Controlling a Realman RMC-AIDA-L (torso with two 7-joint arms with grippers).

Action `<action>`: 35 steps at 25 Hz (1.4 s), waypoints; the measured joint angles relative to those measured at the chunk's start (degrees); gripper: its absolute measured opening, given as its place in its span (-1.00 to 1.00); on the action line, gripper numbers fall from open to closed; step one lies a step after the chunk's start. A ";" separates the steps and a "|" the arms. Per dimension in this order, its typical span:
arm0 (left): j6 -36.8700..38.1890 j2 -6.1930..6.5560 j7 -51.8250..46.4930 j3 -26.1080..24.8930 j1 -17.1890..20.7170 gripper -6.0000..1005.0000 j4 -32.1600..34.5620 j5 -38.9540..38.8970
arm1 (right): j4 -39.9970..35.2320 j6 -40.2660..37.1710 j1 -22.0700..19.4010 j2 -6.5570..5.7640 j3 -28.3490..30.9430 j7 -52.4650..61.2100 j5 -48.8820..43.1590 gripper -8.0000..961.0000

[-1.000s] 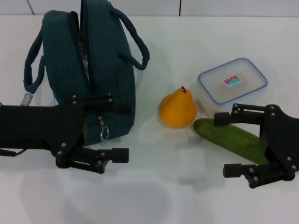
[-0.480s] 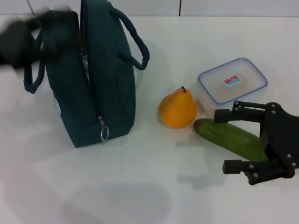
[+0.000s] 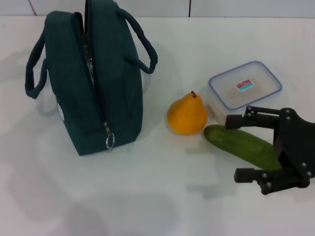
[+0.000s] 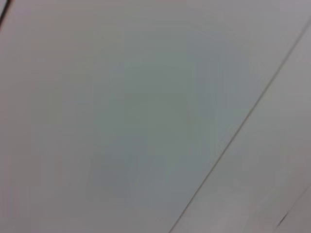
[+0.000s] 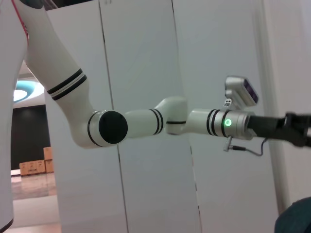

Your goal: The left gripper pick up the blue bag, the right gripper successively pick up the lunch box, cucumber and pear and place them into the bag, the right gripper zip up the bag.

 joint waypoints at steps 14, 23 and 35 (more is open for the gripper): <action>8.64 -5.22 -23.99 9.17 -0.49 0.50 21.72 17.57 | 1.31 0.03 -0.47 -0.05 0.49 -2.03 2.05 0.82; 6.84 -8.40 -20.36 9.90 -2.79 0.46 19.80 26.47 | 1.30 0.04 -0.15 -0.08 0.50 -2.05 2.05 0.82; 5.83 -8.99 -13.83 11.94 -2.64 -0.02 18.27 26.80 | 1.71 0.12 -0.54 -0.09 0.64 -2.22 2.03 0.82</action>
